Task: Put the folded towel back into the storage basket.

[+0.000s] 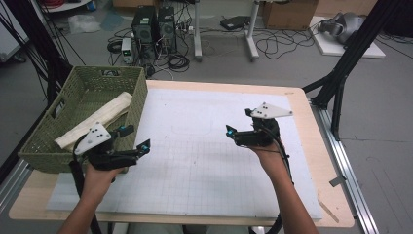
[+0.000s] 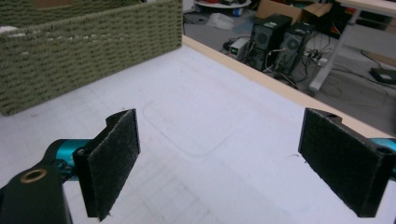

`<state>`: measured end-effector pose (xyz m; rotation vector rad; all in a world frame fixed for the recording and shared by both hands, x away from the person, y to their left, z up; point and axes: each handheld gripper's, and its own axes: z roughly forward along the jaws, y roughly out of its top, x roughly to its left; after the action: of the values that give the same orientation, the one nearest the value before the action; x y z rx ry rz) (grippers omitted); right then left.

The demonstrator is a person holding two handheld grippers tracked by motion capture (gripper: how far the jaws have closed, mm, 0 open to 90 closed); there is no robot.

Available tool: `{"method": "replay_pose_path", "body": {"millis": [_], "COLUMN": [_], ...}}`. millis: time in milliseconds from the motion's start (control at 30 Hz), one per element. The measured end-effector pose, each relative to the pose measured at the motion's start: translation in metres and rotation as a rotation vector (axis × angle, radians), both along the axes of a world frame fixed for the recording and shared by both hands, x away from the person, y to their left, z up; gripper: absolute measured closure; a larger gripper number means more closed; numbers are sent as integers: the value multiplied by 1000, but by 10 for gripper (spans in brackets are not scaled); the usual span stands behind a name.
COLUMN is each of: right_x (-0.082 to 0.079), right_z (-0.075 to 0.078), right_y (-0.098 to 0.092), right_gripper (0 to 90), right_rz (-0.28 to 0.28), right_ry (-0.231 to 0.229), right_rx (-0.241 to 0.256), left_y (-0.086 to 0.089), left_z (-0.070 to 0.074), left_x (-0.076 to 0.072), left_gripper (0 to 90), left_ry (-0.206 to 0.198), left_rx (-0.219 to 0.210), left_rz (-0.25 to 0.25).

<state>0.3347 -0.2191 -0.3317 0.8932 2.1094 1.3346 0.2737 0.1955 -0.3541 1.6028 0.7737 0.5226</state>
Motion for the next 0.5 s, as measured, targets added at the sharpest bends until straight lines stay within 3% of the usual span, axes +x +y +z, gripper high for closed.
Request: {"method": "replay_pose_path", "body": {"millis": [100, 233, 500], "right_x": [-13, -32, -59], "right_z": [-8, -24, -47], "right_y": [-12, -33, -63], "right_gripper": [119, 115, 115], "right_rz": [-25, -76, -145], "right_ry": [1, 12, 31], "right_rx": [-18, -6, -4], "left_y": [-12, -27, -44], "left_z": [-4, -12, -34], "left_x": [3, 7, 10], "left_gripper": [212, 212, 210], "left_ry": [-5, -30, 9], "left_rx": [10, 2, 33], "left_rz": [-28, -83, -114]}}
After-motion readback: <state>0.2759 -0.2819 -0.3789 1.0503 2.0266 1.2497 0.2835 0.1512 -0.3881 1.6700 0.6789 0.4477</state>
